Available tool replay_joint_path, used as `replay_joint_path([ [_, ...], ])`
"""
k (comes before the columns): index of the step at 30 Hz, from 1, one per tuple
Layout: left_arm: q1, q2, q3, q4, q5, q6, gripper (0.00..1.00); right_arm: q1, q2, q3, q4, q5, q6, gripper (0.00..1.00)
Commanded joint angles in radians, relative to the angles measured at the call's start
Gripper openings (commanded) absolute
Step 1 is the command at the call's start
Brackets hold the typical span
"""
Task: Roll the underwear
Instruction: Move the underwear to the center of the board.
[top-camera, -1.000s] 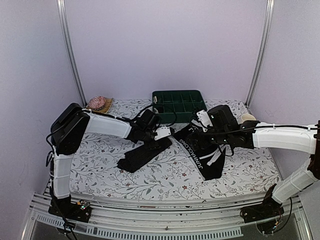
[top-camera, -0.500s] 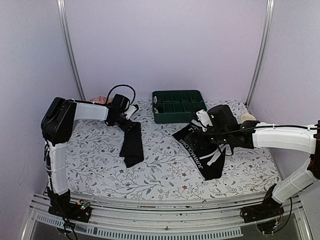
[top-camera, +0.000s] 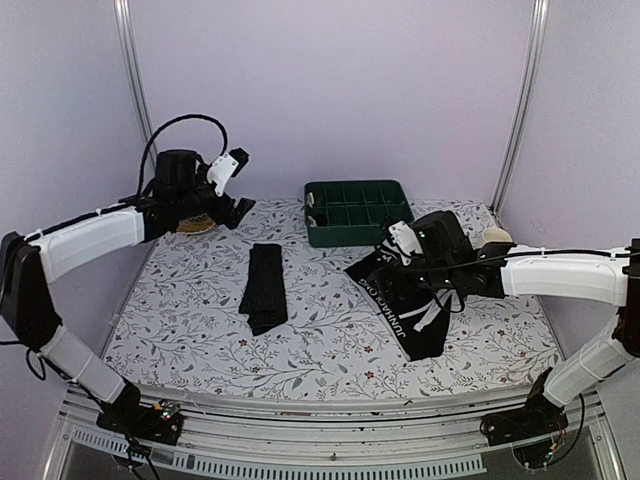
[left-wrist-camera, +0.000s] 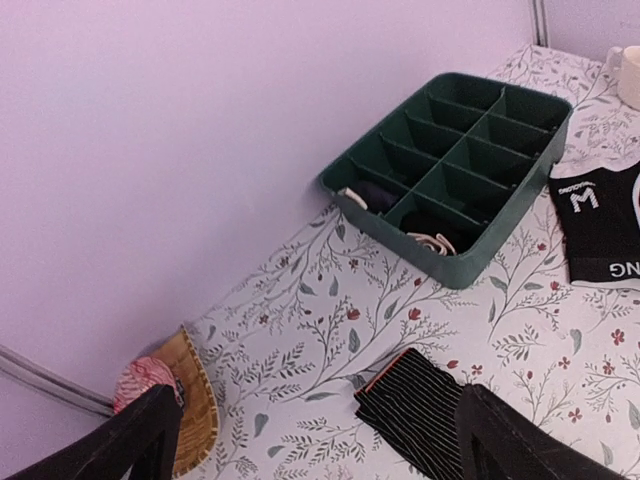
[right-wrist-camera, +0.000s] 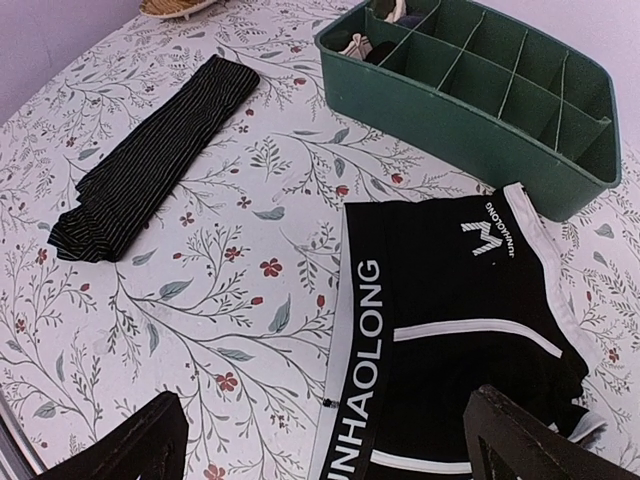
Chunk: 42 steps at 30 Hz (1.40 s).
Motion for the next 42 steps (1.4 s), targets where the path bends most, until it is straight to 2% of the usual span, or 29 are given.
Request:
replay_joint_path([
  [1, -0.003, -0.187, -0.245, 0.107, 0.095, 0.204, 0.99, 0.013, 0.007, -0.007, 0.039, -0.020, -0.028, 0.99],
  [5, -0.003, -0.387, -0.491, 0.167, 0.148, 0.329, 0.99, 0.046, 0.006, -0.021, 0.074, -0.018, -0.065, 0.99],
  [9, -0.002, -0.551, -0.647, 0.136, 0.291, 0.426, 0.98, 0.072, 0.008, -0.039, 0.124, -0.067, -0.119, 0.99],
  [13, -0.002, -0.689, -0.858, 0.226, 0.427, 0.652, 0.98, 0.107, 0.034, -0.030, 0.122, -0.055, -0.143, 0.99],
  [16, -0.003, -0.733, -0.963, 0.292, 0.453, 0.784, 0.99, 0.136, 0.046, -0.029, 0.129, -0.031, -0.154, 0.99],
  [19, -0.002, -0.677, -0.968, 0.269, 0.463, 0.859, 0.99, 0.154, 0.065, -0.014, 0.130, -0.020, -0.155, 0.99],
  [25, -0.004, -0.443, -0.888, 0.215, 0.497, 0.968, 0.97, 0.186, 0.098, 0.017, 0.120, 0.001, -0.157, 0.99],
  [29, -0.018, -0.369, -0.875, 0.203, 0.530, 1.063, 0.96, 0.193, 0.111, 0.029, 0.109, 0.021, -0.155, 0.99],
  [32, -0.052, -0.334, -0.860, 0.195, 0.520, 1.062, 0.96, 0.194, 0.122, 0.038, 0.099, 0.041, -0.155, 0.99],
  [42, -0.177, -0.143, -0.816, 0.315, 0.298, 0.979, 0.88, 0.197, 0.135, 0.053, 0.080, 0.051, -0.147, 0.99],
])
